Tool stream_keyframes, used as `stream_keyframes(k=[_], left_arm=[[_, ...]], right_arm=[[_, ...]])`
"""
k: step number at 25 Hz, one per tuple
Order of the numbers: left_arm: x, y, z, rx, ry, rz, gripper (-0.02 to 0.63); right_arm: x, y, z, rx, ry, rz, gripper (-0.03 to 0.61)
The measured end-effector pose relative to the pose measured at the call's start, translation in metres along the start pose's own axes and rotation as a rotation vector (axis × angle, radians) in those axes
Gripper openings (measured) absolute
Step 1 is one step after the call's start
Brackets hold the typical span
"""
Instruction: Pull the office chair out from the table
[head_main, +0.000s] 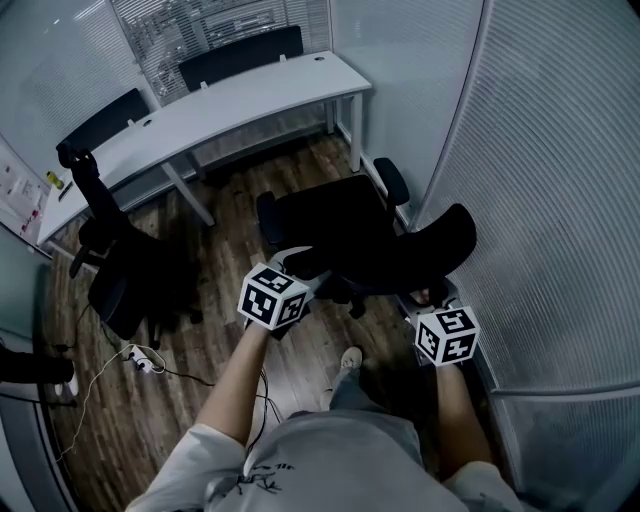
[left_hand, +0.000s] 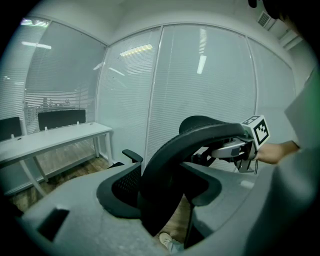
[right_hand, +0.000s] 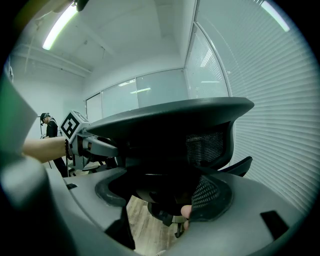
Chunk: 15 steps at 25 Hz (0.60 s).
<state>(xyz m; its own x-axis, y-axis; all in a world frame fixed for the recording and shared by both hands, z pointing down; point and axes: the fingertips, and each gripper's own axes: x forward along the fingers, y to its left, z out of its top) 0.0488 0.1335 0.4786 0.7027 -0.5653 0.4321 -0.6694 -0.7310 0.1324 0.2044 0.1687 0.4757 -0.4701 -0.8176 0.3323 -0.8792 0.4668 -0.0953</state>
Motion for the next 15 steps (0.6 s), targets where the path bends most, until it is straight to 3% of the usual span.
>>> stream_keyframes(k=[15], left_arm=[[-0.021,-0.041,-0.019,0.016,-0.020,-0.024,0.233]], right_arm=[[-0.043,0.015,-0.019,0.009,-0.018,-0.010,0.285]])
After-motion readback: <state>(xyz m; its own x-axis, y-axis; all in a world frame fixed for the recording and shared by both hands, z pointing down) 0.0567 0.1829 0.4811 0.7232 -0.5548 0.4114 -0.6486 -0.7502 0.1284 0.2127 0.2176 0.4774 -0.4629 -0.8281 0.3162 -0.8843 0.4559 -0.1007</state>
